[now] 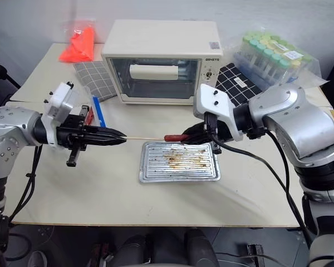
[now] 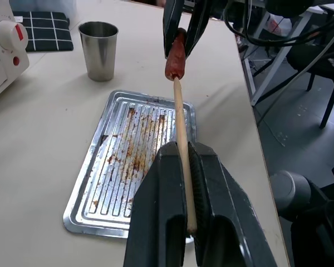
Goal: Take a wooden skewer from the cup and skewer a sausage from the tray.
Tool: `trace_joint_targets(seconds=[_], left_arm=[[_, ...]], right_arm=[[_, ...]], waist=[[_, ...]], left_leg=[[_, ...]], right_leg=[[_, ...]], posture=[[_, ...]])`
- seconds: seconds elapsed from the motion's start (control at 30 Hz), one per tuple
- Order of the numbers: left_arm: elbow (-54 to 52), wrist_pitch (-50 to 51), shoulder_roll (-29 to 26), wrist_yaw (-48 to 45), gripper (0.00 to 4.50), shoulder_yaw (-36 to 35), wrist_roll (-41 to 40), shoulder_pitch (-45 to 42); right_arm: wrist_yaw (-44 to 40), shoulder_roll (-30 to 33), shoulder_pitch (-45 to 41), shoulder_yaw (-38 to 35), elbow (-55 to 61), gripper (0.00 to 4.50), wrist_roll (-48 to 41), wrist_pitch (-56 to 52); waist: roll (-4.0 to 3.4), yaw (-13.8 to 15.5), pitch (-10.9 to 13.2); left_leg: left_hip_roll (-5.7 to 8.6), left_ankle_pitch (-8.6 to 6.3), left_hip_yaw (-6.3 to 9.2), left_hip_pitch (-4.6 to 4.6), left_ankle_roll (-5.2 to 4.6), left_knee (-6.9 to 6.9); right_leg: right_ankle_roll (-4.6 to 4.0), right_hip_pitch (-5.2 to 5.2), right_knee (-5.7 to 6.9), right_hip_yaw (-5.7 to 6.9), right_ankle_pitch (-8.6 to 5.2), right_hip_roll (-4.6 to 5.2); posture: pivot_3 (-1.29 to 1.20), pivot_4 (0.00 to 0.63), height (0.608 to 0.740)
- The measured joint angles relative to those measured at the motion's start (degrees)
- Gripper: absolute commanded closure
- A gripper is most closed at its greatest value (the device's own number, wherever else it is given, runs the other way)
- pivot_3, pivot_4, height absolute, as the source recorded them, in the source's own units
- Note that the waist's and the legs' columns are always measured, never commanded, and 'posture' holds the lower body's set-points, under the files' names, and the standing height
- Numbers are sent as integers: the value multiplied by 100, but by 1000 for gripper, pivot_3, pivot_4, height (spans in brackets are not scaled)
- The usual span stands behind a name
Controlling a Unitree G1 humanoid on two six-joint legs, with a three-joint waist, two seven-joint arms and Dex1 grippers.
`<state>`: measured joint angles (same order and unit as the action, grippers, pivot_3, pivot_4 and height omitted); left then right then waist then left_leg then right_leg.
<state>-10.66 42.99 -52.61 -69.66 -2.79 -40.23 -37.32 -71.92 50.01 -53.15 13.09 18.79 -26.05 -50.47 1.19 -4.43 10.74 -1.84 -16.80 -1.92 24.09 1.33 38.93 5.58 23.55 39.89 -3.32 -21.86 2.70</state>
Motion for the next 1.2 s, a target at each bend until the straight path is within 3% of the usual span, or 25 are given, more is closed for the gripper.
trace_joint_targets(seconds=[0.33, 0.8, 1.17, 1.2], left_arm=[[34, -11, 23, -48, 4500, 64, 24, -117], [131, -141, 658, 83, 4500, 174, 224, -302], [217, -192, 759, 63, 4500, 213, 266, -363], [215, -193, 757, 64, 4500, 212, 265, -362]], right_arm=[[105, 0, -23, -14, 106, 4083, -79, -76], [317, -55, -254, -119, 149, 4083, -452, -592], [389, -36, -250, -207, 266, 4083, -490, -731], [384, -32, -249, -207, 266, 3609, -490, -718]], waist=[[0, 1, 0], [0, 2, 0], [0, 1, 0], [0, 1, 0]], left_leg=[[0, 0, 0, 0, 0, 0], [0, 0, 1, 1, 0, 2], [0, 0, 1, 1, 0, 2], [0, 0, 1, 1, 0, 2]], right_leg=[[0, 0, 0, 0, 0, 0], [0, 0, 0, 0, 0, 1], [0, 0, 1, 0, 0, 1], [0, 0, 1, 0, 0, 1]], posture=[[0, 150, 740], [0, 150, 740], [0, 150, 740], [0, 150, 740]])
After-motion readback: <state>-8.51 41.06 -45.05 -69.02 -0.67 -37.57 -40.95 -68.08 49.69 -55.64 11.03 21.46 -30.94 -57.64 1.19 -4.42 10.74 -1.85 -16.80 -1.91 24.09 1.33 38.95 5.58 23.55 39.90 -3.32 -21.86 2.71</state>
